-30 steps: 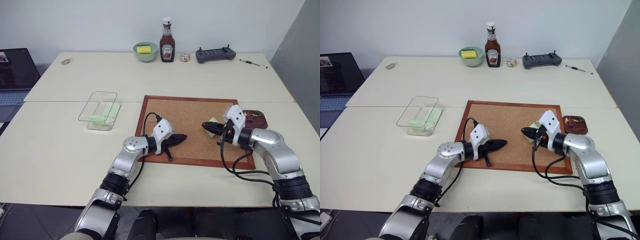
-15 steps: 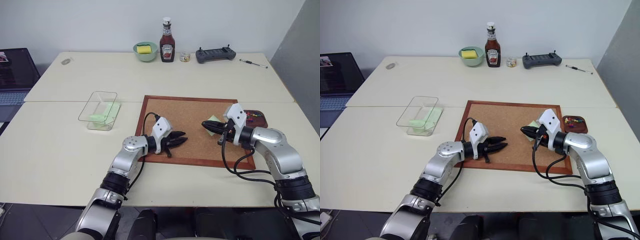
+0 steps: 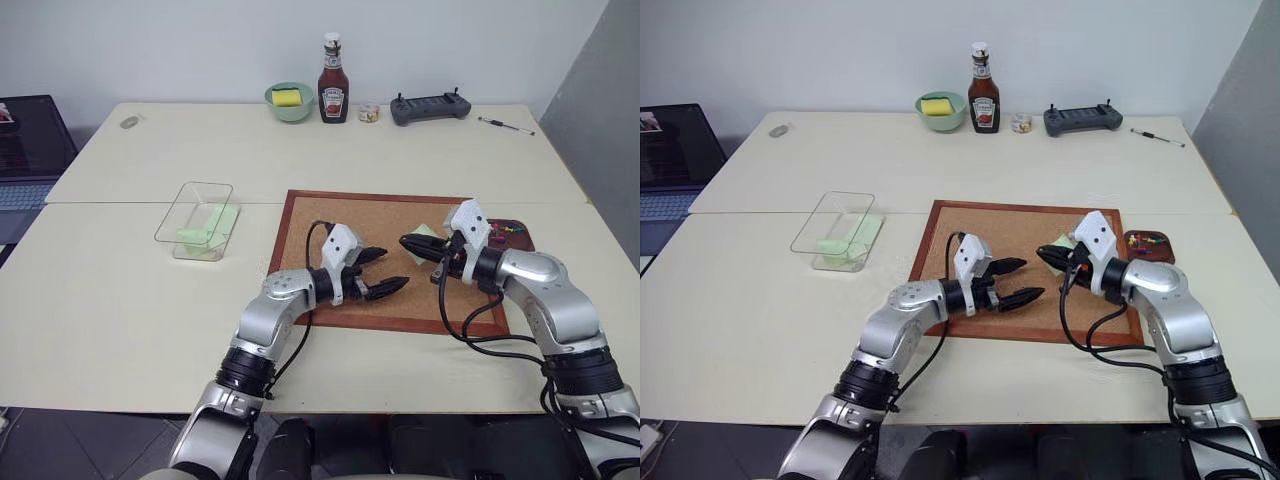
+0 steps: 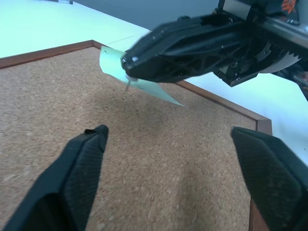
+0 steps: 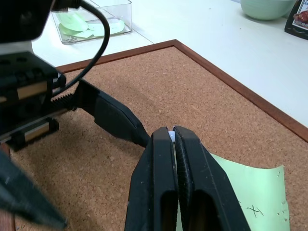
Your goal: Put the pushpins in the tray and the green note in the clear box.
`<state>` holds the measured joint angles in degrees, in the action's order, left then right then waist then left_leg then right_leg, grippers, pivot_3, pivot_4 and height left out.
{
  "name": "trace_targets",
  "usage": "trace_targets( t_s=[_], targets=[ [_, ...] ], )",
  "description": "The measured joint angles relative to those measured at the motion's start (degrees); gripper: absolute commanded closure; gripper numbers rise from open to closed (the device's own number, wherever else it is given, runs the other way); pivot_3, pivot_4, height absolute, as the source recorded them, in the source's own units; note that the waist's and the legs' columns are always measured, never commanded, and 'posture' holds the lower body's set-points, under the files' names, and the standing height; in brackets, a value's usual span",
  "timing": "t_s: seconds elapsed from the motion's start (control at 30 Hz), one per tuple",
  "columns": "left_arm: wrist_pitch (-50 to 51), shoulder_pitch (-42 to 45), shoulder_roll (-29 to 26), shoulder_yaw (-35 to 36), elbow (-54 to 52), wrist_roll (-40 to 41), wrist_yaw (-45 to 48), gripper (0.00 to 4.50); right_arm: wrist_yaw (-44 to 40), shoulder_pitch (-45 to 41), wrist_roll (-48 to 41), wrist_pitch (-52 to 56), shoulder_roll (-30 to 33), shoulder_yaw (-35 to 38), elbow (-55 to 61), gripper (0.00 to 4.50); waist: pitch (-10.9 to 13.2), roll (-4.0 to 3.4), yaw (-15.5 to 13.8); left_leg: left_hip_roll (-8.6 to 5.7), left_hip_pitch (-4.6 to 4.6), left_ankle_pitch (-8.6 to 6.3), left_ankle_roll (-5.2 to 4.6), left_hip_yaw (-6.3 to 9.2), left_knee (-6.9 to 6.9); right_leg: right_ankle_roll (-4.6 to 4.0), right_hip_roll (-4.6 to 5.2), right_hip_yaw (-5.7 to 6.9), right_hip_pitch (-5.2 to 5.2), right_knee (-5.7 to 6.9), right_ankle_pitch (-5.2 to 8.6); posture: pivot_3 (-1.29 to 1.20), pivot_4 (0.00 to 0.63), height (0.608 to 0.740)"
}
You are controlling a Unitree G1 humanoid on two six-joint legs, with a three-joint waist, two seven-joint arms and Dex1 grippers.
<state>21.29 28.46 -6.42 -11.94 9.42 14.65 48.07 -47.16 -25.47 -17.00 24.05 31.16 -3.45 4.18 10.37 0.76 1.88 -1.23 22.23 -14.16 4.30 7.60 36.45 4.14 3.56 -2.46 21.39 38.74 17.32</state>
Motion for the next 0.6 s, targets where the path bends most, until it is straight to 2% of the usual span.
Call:
trace_targets(
  t_s=[0.6],
  targets=[
    [2.6, 5.5, 6.8, 3.1, 6.6, 2.2, -5.6, 0.01, 0.2, 0.0, 0.0, 0.7, -0.6, -0.1, 0.7, 4.50, 0.0, 0.02, 0.0, -0.02, 0.14, 0.00, 0.01, 0.02, 0.04, 0.00, 0.01, 0.04, 0.05, -0.03, 0.00, 0.00, 0.150, 0.740]
  ],
)
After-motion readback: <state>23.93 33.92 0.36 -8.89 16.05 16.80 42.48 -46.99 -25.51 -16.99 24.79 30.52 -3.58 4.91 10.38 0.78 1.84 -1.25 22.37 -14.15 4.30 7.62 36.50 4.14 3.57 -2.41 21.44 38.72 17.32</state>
